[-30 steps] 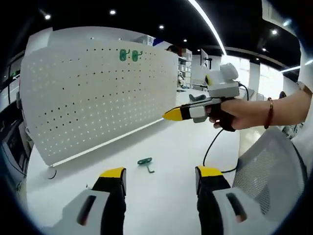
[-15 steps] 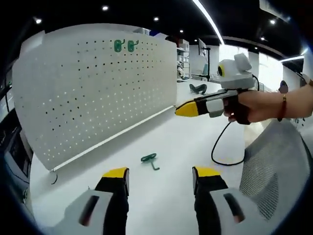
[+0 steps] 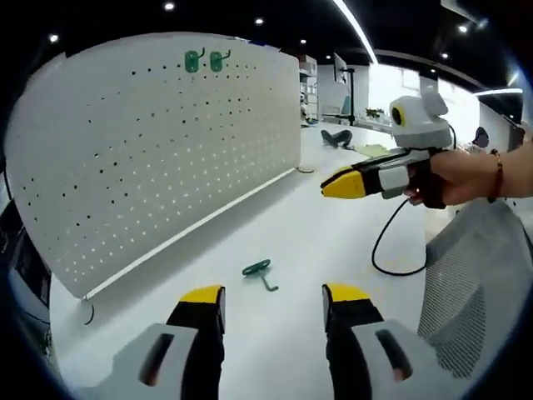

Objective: Insert the hook assembly into the mounting plate slot until the hook locks in place.

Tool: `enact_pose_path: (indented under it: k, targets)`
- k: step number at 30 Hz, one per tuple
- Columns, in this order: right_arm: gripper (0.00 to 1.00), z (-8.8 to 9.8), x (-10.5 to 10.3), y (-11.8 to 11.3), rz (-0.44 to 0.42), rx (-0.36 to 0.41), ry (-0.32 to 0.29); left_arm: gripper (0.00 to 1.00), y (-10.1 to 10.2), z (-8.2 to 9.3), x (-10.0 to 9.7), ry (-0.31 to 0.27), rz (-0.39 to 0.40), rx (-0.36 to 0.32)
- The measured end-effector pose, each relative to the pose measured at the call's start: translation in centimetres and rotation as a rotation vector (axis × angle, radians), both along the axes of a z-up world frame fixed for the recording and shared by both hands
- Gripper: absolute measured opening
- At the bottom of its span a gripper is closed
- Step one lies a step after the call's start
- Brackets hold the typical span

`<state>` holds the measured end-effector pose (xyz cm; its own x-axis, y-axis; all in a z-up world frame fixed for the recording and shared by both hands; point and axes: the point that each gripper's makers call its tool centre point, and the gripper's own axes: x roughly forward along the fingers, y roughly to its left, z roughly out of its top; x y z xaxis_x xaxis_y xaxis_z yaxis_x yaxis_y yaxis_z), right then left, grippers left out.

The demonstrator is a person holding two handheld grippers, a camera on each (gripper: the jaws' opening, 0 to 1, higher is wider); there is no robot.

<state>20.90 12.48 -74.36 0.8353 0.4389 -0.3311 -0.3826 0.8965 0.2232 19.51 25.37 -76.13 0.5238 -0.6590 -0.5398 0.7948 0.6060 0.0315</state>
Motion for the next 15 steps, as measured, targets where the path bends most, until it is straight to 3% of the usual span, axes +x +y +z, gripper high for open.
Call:
enact_pose_path:
  k: [15]
  targets:
    - [0.13, -1.4, -1.1, 0.2, -0.003, 0.021, 0.036, 0.40, 0.1, -2.1, 1.5, 0.032, 0.001, 0.065]
